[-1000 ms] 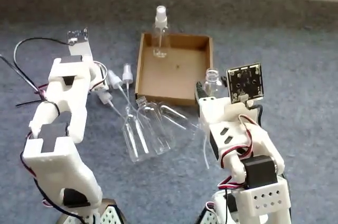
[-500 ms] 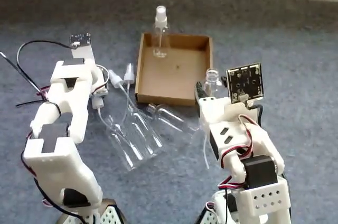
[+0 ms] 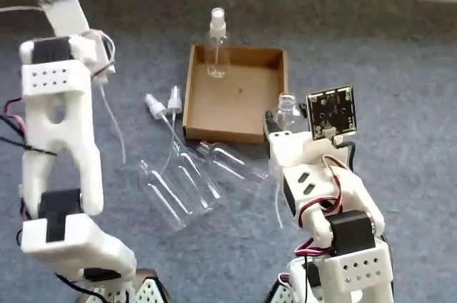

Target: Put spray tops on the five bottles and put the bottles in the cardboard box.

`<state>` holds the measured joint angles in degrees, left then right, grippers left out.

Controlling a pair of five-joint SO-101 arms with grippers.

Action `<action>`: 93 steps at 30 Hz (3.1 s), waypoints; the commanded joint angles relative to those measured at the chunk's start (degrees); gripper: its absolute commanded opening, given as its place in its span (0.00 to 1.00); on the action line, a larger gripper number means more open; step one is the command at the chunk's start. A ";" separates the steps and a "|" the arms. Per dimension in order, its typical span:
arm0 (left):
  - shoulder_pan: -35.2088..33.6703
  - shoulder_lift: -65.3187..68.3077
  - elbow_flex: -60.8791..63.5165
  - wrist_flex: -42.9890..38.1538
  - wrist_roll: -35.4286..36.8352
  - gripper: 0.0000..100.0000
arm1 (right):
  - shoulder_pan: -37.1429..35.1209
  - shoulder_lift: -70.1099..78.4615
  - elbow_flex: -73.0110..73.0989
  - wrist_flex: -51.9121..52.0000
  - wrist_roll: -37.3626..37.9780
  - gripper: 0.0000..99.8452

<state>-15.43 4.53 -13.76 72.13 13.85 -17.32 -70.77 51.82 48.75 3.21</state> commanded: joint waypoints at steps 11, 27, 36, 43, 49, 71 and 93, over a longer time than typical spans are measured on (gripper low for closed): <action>16.92 -32.75 -20.70 17.49 0.26 0.04 | -12.09 -2.86 3.38 -2.59 0.09 0.06; 32.57 -43.03 -20.70 15.65 0.26 0.04 | -21.23 -19.03 31.34 -34.51 0.00 0.00; 39.87 -43.03 -3.82 -5.27 0.26 0.04 | -20.88 -27.82 35.47 -34.24 0.00 0.00; 40.04 -43.47 11.65 -22.77 0.35 0.00 | -20.88 -29.85 37.58 -34.24 0.00 0.00; 42.51 -43.47 12.79 -23.03 0.26 0.01 | -20.88 -29.85 37.58 -34.24 0.00 0.00; 46.37 -43.03 13.32 -25.05 -6.59 0.01 | -20.88 -29.85 37.67 -34.15 0.00 0.00; 46.37 -48.57 30.20 -27.25 -6.86 0.01 | -20.88 -29.76 37.76 -34.15 -0.09 0.00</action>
<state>30.29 -39.08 14.20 44.88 7.43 -37.98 -99.87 90.15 15.78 3.21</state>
